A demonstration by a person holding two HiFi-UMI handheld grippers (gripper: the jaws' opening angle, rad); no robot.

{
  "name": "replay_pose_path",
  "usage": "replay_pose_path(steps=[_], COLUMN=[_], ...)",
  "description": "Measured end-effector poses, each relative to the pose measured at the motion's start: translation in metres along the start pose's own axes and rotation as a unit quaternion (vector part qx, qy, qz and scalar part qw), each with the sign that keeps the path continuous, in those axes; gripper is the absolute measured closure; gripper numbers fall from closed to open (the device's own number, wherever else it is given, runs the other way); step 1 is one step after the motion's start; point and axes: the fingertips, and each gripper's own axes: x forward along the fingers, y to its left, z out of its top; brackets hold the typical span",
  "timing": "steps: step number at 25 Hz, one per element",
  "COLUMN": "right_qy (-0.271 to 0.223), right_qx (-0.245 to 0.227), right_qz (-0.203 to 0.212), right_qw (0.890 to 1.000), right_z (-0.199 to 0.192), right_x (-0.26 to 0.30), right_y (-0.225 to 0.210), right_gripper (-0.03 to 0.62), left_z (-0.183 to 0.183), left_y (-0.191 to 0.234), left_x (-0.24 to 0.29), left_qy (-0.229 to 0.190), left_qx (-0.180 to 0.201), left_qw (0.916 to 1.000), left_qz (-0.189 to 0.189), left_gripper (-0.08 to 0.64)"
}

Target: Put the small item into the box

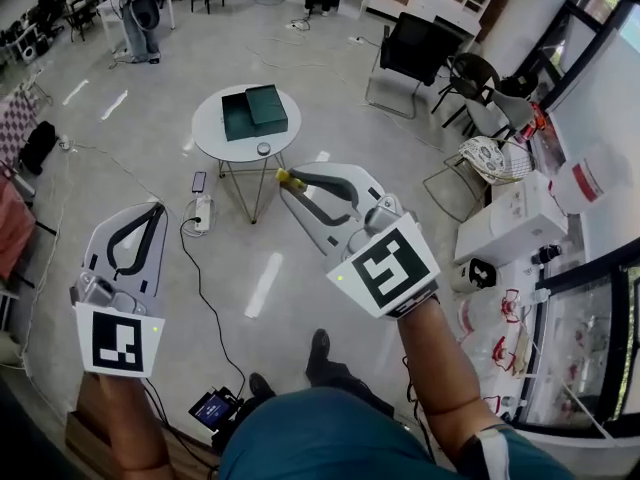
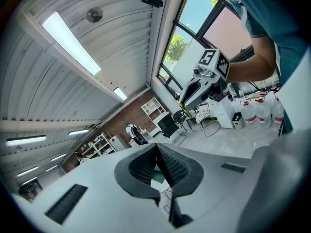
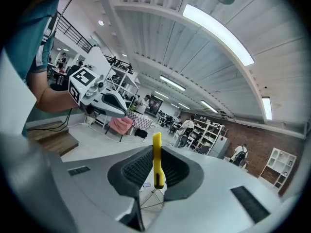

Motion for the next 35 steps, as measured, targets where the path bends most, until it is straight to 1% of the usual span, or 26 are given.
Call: replay_pose_path(steps=[5, 8, 11, 17, 20, 23, 26, 29, 32, 35], right_qy=[-0.012, -0.019, -0.027, -0.044, -0.05, -0.05, -0.044, -0.03, -0.014, 0.001], right_qx=[-0.005, 0.008, 0.0, 0.013, 0.005, 0.005, 0.013, 0.02, 0.024, 0.037], right_qz=[0.024, 0.035, 0.048, 0.059, 0.064, 0.06, 0.052, 0.038, 0.023, 0.003], right_qw=[1.0, 0.999, 0.998, 0.997, 0.997, 0.997, 0.998, 0.999, 0.999, 0.999], right_z=[-0.022, -0.036, -0.051, -0.077, -0.09, -0.104, -0.115, -0.123, -0.133, -0.14], right_x=[0.013, 0.016, 0.018, 0.004, -0.003, -0.008, -0.006, 0.007, 0.024, 0.042], right_y=[-0.047, -0.071, -0.093, -0.14, -0.157, -0.177, -0.19, -0.2, -0.214, -0.232], right_gripper=[0.521, 0.522, 0.522, 0.52, 0.522, 0.522, 0.522, 0.522, 0.522, 0.522], left_z=[0.007, 0.012, 0.02, 0.046, 0.059, 0.065, 0.064, 0.054, 0.041, 0.029], left_y=[0.0, -0.003, -0.009, -0.022, -0.031, -0.039, -0.036, -0.024, -0.013, 0.002], left_x=[0.048, 0.076, 0.101, 0.15, 0.171, 0.193, 0.211, 0.229, 0.255, 0.282], left_qy=[0.018, 0.03, 0.038, 0.055, 0.057, 0.059, 0.053, 0.041, 0.027, 0.011], left_qx=[-0.007, -0.008, -0.007, 0.001, 0.001, 0.004, 0.003, -0.003, -0.002, -0.005], left_qw=[0.9996, 0.9991, 0.9987, 0.9977, 0.9976, 0.9978, 0.9983, 0.999, 0.9996, 0.9998], left_qz=[0.019, 0.028, 0.032, 0.039, 0.039, 0.032, 0.025, 0.017, -0.001, -0.019], left_gripper=[0.541, 0.541, 0.541, 0.541, 0.541, 0.541, 0.541, 0.541, 0.541, 0.541])
